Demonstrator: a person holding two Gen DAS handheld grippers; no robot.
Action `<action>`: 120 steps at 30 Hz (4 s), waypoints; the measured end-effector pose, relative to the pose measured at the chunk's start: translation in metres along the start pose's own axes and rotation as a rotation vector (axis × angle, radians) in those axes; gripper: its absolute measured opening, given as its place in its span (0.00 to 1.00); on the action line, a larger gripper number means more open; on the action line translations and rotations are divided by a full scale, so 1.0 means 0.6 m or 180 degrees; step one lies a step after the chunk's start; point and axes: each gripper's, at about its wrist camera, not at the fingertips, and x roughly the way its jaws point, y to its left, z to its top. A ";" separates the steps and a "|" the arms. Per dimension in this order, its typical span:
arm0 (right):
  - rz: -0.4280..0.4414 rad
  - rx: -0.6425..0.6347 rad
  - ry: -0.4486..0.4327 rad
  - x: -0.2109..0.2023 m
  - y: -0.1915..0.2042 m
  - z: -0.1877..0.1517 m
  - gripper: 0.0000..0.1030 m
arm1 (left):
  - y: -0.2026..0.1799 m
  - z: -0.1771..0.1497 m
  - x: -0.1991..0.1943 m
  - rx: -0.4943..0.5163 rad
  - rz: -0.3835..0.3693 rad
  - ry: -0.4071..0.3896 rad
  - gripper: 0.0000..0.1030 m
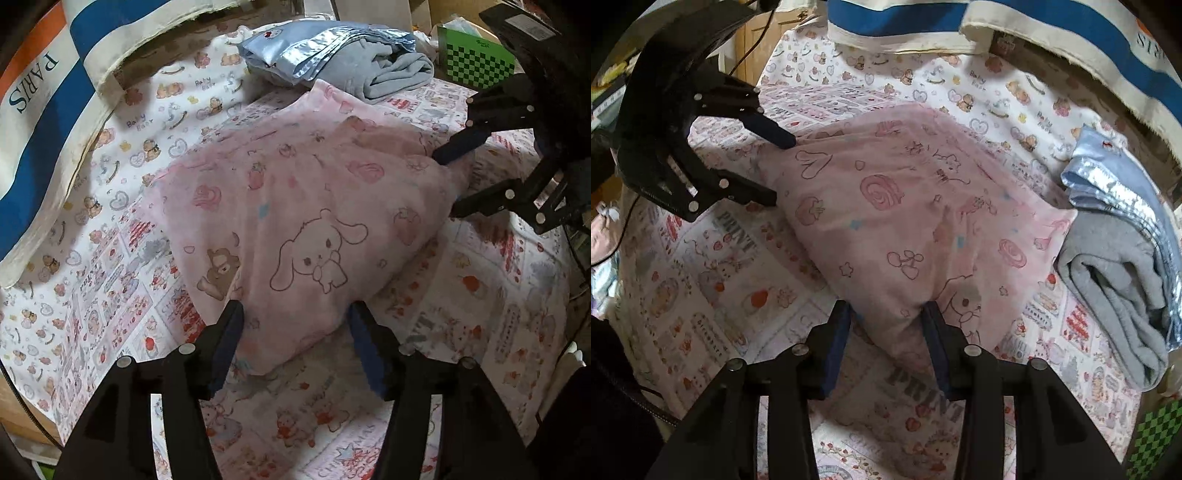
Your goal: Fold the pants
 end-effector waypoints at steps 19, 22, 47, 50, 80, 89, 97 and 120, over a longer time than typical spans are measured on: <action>0.0372 0.0207 -0.0183 -0.016 -0.008 0.000 0.64 | 0.002 0.017 0.012 -0.0067 -0.0441 -0.0001 0.52; 0.0346 0.0124 -0.0114 0.002 -0.002 0.001 0.64 | 0.017 0.020 0.021 -0.0285 -0.0631 0.0029 0.46; 0.0285 0.0378 -0.0332 -0.017 -0.013 -0.003 0.05 | -0.021 0.014 -0.045 -0.0108 -0.0069 -0.0237 0.08; 0.0438 0.0339 -0.0356 -0.040 0.001 -0.005 0.05 | -0.021 0.004 -0.080 -0.0268 -0.0178 -0.0280 0.08; 0.1238 0.0537 -0.0019 -0.017 -0.140 0.102 0.05 | 0.095 0.159 0.005 -0.0108 -0.0528 0.0136 0.09; 0.0967 0.0890 0.0051 0.041 -0.231 0.132 0.25 | 0.144 0.195 0.083 -0.0231 -0.0498 0.0231 0.09; 0.0598 0.1311 -0.0563 -0.023 -0.255 0.081 0.34 | 0.206 0.166 0.017 -0.0805 -0.0588 -0.0199 0.29; 0.0609 0.2005 -0.0496 -0.019 -0.166 -0.044 0.02 | 0.188 -0.004 -0.029 -0.1496 -0.0576 -0.0182 0.03</action>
